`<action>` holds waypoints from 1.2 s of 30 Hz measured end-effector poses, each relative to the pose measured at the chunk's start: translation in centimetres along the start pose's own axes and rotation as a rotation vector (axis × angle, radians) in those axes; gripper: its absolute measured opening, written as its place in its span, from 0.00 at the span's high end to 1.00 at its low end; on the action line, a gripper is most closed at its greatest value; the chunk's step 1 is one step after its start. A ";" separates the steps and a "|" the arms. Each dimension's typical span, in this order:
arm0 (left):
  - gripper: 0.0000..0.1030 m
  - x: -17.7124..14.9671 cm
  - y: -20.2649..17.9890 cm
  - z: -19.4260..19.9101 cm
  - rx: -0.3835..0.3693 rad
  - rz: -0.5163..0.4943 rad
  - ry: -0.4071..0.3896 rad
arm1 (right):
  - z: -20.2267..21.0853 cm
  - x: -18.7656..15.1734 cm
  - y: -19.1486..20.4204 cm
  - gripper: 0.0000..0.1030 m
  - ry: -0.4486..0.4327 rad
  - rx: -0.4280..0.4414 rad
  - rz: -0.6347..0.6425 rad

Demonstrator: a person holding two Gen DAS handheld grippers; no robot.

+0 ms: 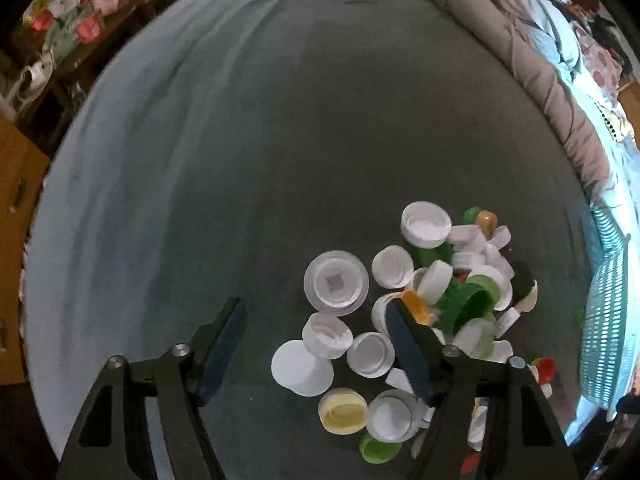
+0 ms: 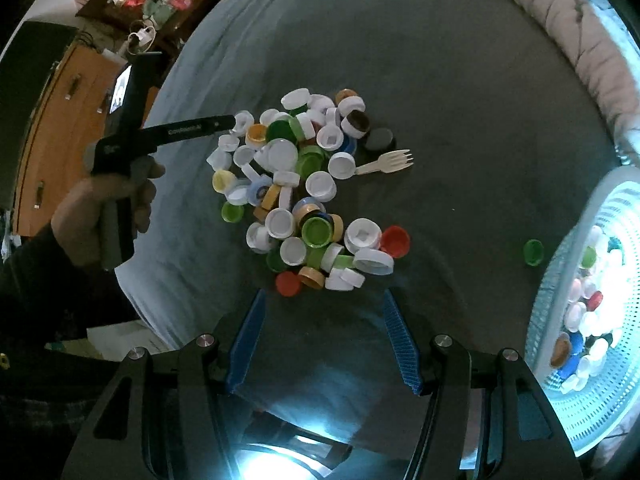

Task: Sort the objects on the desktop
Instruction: 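Move both open grippers back to the cap heap, then grasp a white cap with the left gripper while the right gripper grasps a white cap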

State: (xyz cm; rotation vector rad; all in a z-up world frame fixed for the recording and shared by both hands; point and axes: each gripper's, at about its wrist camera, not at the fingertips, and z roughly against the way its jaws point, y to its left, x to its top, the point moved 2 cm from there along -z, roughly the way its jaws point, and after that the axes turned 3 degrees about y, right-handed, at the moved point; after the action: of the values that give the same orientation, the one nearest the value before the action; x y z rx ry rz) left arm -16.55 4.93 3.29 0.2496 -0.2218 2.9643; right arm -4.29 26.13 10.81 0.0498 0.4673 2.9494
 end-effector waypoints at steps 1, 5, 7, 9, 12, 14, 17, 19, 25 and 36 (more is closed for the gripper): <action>0.35 -0.1 0.0 -0.4 -0.004 -0.001 0.009 | -0.2 0.4 0.2 0.46 -0.002 0.000 0.000; 0.36 0.0 0.0 -1.6 -0.027 -0.025 0.015 | -0.7 2.0 0.7 0.46 -0.013 -0.005 0.009; 0.36 0.1 0.2 -2.1 -0.029 -0.023 0.015 | -1.0 2.9 0.9 0.46 -0.020 -0.004 0.008; 0.35 0.1 0.4 -2.6 -0.027 -0.027 0.014 | -1.4 3.6 1.1 0.46 -0.022 0.001 0.009; 0.35 0.3 0.6 -3.1 -0.049 -0.041 0.018 | -2.1 4.2 1.4 0.46 -0.016 0.010 0.011; 0.38 0.1 0.3 -3.3 -0.054 -0.058 0.011 | -2.5 4.4 1.7 0.46 -0.014 0.019 0.013; 0.47 0.3 -0.3 -3.4 -0.063 -0.087 0.003 | -2.9 4.4 1.9 0.46 -0.007 0.030 0.014; 0.47 0.5 -0.5 -3.6 -0.064 -0.085 -0.001 | -3.1 4.3 1.9 0.46 0.000 0.032 0.016; 0.25 0.5 -0.8 -3.9 -0.026 -0.059 -0.030 | -3.4 4.2 1.4 0.46 0.000 0.034 0.004; 0.44 0.0 1.5 -3.0 -0.020 0.036 -0.051 | -3.8 4.0 1.0 0.46 0.006 0.056 0.001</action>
State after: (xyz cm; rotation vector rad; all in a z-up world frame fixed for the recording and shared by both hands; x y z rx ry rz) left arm -17.30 4.00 0.20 0.3216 -0.2652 2.9920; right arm -8.62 24.65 7.58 0.0481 0.5509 2.9383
